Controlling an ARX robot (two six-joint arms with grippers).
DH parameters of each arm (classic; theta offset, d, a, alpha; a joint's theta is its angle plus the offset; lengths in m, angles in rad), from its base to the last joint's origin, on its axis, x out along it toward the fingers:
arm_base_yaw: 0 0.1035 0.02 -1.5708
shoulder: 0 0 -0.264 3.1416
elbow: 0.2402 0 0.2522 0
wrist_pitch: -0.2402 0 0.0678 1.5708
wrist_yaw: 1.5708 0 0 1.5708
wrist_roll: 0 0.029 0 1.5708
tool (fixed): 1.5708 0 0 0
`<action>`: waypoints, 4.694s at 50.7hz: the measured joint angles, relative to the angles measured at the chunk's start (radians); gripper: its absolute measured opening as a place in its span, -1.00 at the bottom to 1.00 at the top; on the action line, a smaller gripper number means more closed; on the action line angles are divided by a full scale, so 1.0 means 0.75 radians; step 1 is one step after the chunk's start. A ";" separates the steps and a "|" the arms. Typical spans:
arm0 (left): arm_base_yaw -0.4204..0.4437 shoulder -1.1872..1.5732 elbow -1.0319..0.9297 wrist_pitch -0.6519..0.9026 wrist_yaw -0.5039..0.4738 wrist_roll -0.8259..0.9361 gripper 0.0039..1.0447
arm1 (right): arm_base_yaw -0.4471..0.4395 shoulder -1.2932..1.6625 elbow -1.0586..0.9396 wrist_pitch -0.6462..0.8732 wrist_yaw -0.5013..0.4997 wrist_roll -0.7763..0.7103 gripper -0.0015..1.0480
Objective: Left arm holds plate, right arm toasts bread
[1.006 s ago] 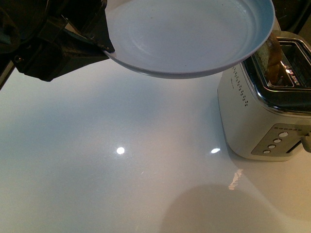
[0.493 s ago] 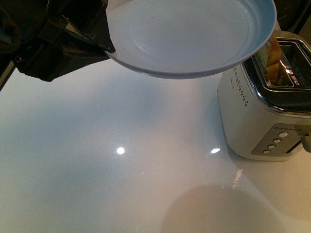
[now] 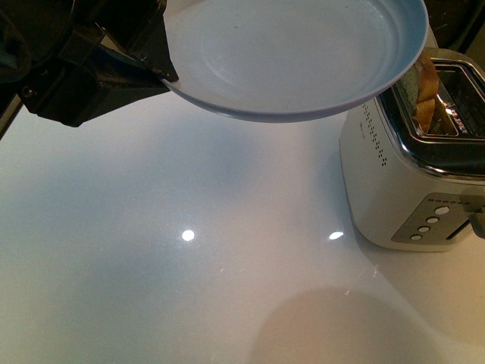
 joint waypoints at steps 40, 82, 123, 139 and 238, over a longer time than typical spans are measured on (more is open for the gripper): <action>0.000 -0.001 0.000 0.000 0.000 0.000 -0.95 | -0.001 -0.512 -0.114 -0.363 -0.002 0.000 -0.96; 0.000 -0.001 0.000 0.000 0.001 0.000 -0.95 | -0.001 -0.915 -0.114 -0.788 -0.002 0.000 -0.96; 0.022 -0.003 0.028 -0.088 -0.114 0.094 -0.95 | -0.001 -1.069 -0.114 -0.921 0.001 0.000 0.86; 0.415 0.050 0.040 -0.031 0.080 0.325 -0.95 | -0.001 -1.069 -0.114 -0.921 0.001 -0.001 0.83; 0.814 0.532 -0.274 0.699 0.214 0.475 0.87 | -0.001 -1.069 -0.114 -0.921 0.001 -0.001 0.83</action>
